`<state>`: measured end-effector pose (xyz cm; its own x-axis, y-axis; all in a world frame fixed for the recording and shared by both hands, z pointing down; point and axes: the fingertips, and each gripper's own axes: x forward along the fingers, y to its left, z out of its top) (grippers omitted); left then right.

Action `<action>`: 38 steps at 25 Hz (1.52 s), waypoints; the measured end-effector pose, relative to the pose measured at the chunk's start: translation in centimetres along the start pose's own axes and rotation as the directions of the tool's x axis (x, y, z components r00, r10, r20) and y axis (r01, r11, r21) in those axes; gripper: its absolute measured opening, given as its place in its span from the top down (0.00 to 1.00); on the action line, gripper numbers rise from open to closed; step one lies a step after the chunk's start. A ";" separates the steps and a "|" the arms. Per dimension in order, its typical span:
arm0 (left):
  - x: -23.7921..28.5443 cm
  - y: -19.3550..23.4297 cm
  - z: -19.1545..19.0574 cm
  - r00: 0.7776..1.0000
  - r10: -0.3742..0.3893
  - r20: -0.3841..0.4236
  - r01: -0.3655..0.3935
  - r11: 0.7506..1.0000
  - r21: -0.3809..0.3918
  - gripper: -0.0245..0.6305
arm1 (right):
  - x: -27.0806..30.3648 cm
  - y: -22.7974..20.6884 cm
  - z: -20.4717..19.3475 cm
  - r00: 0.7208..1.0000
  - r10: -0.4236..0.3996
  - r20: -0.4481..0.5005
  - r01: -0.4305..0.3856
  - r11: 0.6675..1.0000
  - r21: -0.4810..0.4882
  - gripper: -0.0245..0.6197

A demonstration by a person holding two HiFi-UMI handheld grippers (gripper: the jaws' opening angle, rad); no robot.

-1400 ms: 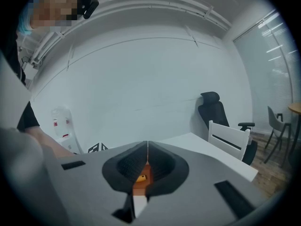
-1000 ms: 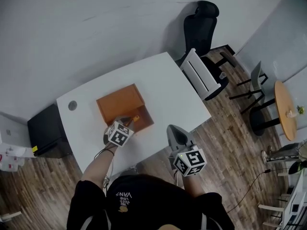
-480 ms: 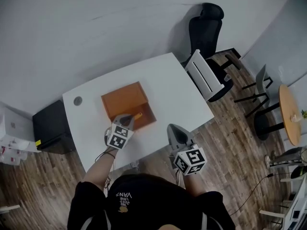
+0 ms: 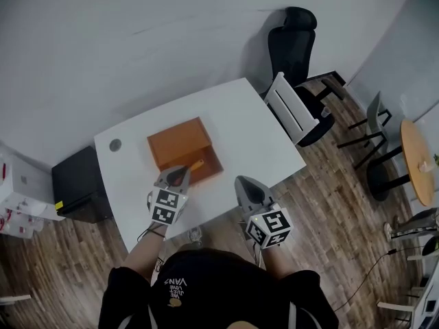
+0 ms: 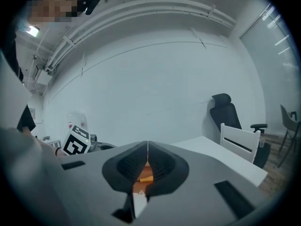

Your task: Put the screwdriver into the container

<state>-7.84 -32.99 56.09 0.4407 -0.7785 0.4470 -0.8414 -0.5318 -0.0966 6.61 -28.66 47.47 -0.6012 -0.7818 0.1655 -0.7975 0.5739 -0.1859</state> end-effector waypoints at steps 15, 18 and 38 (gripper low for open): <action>-9.3 -1.9 2.2 0.985 0.099 0.141 -0.090 0.994 -0.068 0.94 | -2.8 2.9 0.2 0.998 0.062 0.019 -0.062 0.998 -0.032 0.94; -11.1 -2.4 2.3 0.980 0.114 0.166 -0.100 0.991 -0.089 0.94 | -3.5 3.4 0.0 0.997 0.071 0.017 -0.071 0.997 -0.037 0.94; -19.6 -4.9 1.8 0.942 0.205 0.267 -0.159 0.970 -0.185 0.94 | -6.6 4.6 -1.0 0.998 0.069 0.003 -0.069 0.996 -0.055 0.95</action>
<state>-11.76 -15.77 46.19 0.3258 -0.9312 0.1638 -0.9439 -0.3303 -0.0005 6.92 -20.62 46.45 -0.6549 -0.7409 0.1493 -0.7557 0.6390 -0.1436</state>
